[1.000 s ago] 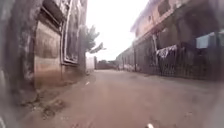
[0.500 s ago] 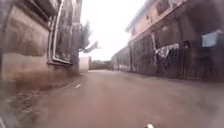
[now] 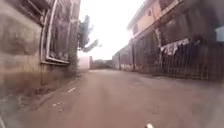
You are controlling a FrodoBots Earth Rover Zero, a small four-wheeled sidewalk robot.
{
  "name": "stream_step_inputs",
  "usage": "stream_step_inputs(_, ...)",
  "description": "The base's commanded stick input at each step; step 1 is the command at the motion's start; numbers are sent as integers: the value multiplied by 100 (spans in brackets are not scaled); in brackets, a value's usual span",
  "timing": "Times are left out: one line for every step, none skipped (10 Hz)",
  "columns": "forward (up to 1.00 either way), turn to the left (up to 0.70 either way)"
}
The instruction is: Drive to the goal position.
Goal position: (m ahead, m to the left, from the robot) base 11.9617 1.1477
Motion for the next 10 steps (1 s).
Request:
stream_step_inputs(100, 0)
stream_step_inputs(100, 0)
stream_step_inputs(100, 0)
stream_step_inputs(100, 0)
stream_step_inputs(100, 0)
stream_step_inputs(100, 0)
stream_step_inputs(100, 0)
stream_step_inputs(100, 0)
stream_step_inputs(100, 0)
stream_step_inputs(100, 1)
